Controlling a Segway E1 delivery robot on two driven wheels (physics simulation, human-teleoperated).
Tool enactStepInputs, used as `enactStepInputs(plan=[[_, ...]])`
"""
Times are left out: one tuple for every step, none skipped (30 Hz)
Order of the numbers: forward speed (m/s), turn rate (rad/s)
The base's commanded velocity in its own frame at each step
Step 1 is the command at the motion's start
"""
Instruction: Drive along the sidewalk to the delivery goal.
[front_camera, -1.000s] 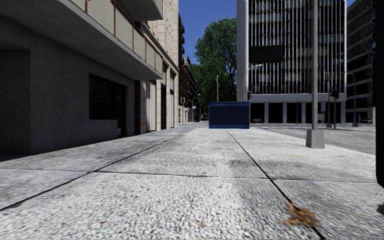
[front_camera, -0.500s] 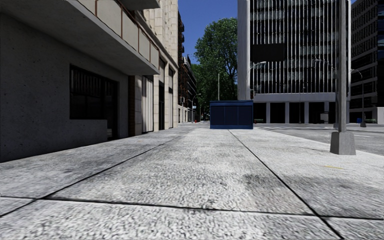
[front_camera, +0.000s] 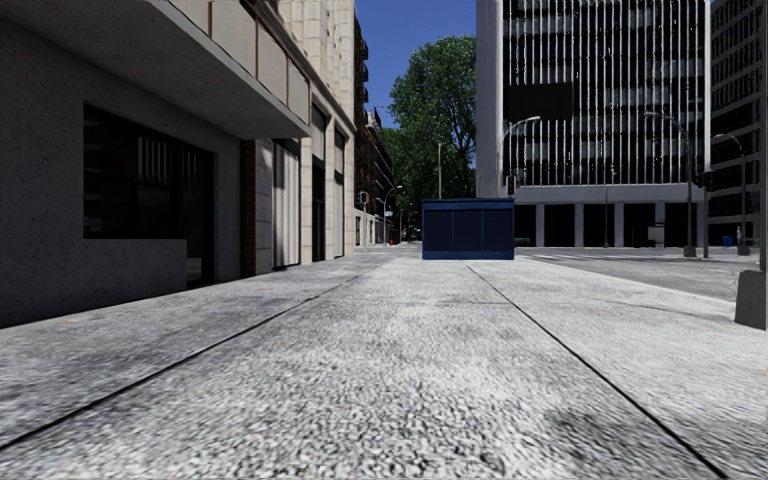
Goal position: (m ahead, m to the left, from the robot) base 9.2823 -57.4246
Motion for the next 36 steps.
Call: enactStepInputs(plan=[[2.00,0.00],[2.00,0.00],[2.00,0.00],[2.00,0.00],[2.00,0.00],[2.00,0.00],[2.00,0.00],[2.00,0.00],[2.00,0.00],[2.00,0.00],[2.00,0.00],[2.00,0.00],[2.00,0.00],[2.00,0.00],[2.00,0.00],[2.00,0.00],[2.00,0.00],[2.00,0.00],[2.00,0.00],[2.00,0.00],[2.00,0.00],[2.00,0.00],[2.00,0.00],[2.00,0.00],[2.00,0.00],[2.00,0.00],[2.00,0.00],[2.00,0.00],[2.00,0.00],[2.00,0.00],[2.00,0.00],[2.00,0.00],[2.00,0.00],[2.00,0.00],[2.00,0.00],[2.00,0.00]])
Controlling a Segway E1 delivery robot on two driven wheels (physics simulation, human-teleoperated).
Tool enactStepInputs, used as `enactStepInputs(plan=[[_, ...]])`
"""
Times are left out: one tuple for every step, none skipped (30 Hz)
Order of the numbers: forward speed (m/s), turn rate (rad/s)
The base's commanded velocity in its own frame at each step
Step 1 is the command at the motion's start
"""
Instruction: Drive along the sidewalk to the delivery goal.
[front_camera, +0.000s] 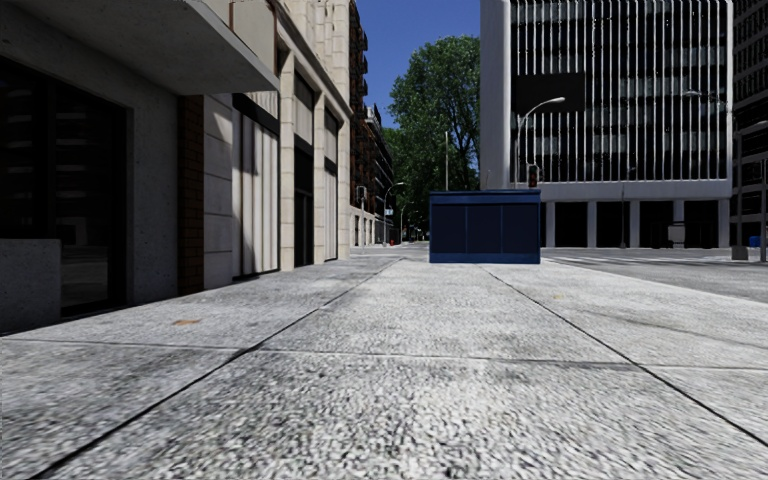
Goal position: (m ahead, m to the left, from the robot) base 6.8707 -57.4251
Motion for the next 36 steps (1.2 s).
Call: enactStepInputs(plan=[[2.00,0.00],[2.00,0.00],[2.00,0.00],[2.00,0.00],[2.00,0.00],[2.00,0.00],[2.00,0.00],[2.00,0.00],[2.00,0.00],[2.00,0.00],[2.00,0.00],[2.00,0.00],[2.00,0.00],[2.00,0.00],[2.00,0.00],[2.00,0.00],[2.00,0.00],[2.00,0.00],[2.00,0.00],[2.00,0.00],[2.00,0.00],[2.00,0.00],[2.00,0.00],[2.00,0.00],[2.00,0.00],[2.00,0.00],[2.00,0.00],[2.00,0.00],[2.00,0.00],[2.00,0.00],[2.00,0.00],[2.00,0.00],[2.00,0.00],[2.00,0.00],[2.00,0.00],[2.00,0.00]])
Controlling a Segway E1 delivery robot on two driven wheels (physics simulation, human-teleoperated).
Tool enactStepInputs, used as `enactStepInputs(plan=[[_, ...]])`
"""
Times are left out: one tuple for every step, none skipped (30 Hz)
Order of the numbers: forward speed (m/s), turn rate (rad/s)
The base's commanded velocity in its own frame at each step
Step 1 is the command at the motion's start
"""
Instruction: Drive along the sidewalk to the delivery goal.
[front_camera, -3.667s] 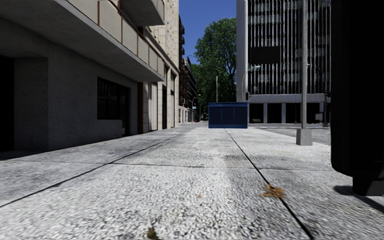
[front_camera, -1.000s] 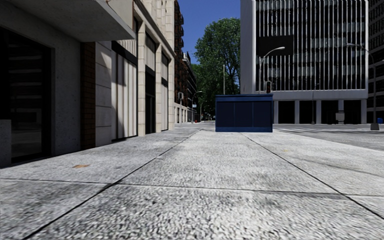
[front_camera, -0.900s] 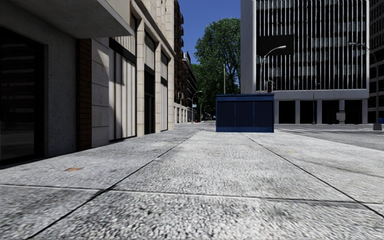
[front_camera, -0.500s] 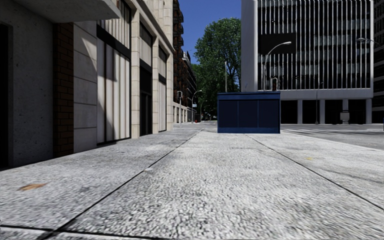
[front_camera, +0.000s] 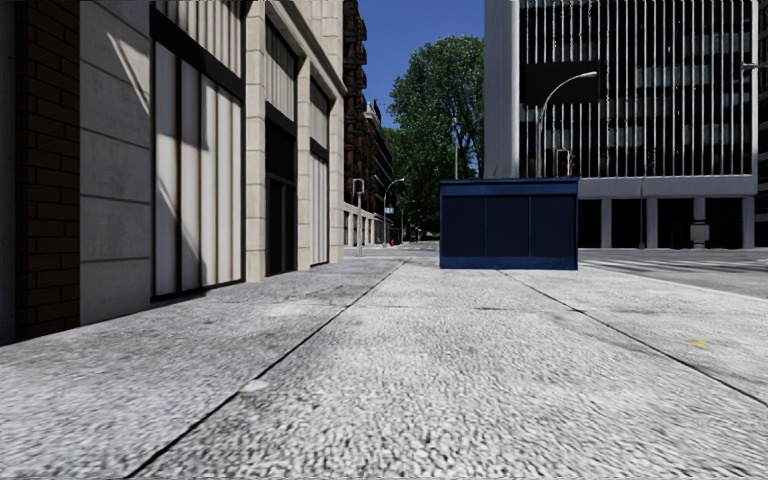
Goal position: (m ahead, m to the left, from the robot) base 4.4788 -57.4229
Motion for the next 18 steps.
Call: enactStepInputs(plan=[[2.00,0.00],[2.00,0.00],[2.00,0.00],[2.00,0.00],[2.00,0.00],[2.00,0.00],[2.00,0.00],[2.00,0.00],[2.00,0.00],[2.00,0.00],[2.00,0.00],[2.00,0.00],[2.00,0.00],[2.00,0.00],[2.00,0.00],[2.00,0.00],[2.00,0.00],[2.00,0.00]])
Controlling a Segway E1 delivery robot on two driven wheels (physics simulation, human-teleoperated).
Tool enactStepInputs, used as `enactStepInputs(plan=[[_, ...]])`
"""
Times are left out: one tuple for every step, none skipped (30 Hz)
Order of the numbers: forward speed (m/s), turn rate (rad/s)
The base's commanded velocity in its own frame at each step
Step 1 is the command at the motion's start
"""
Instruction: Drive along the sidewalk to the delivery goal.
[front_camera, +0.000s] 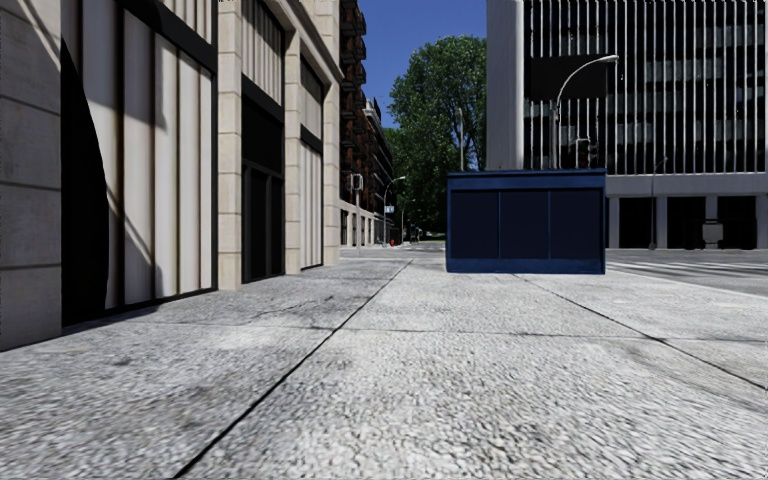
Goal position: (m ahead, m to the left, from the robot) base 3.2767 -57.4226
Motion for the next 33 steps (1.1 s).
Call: enactStepInputs(plan=[[2.00,0.00],[2.00,0.00],[2.00,0.00],[2.00,0.00],[2.00,0.00],[2.00,0.00],[2.00,0.00],[2.00,0.00],[2.00,0.00],[2.00,0.00],[2.00,0.00],[2.00,0.00],[2.00,0.00],[2.00,0.00],[2.00,0.00],[2.00,0.00],[2.00,0.00],[2.00,0.00],[2.00,0.00],[2.00,0.00],[2.00,0.00],[2.00,0.00],[2.00,0.00],[2.00,0.00],[2.00,0.00],[2.00,0.00],[2.00,0.00],[2.00,0.00],[2.00,0.00],[2.00,0.00],[2.00,0.00],[2.00,0.00],[2.00,0.00]])
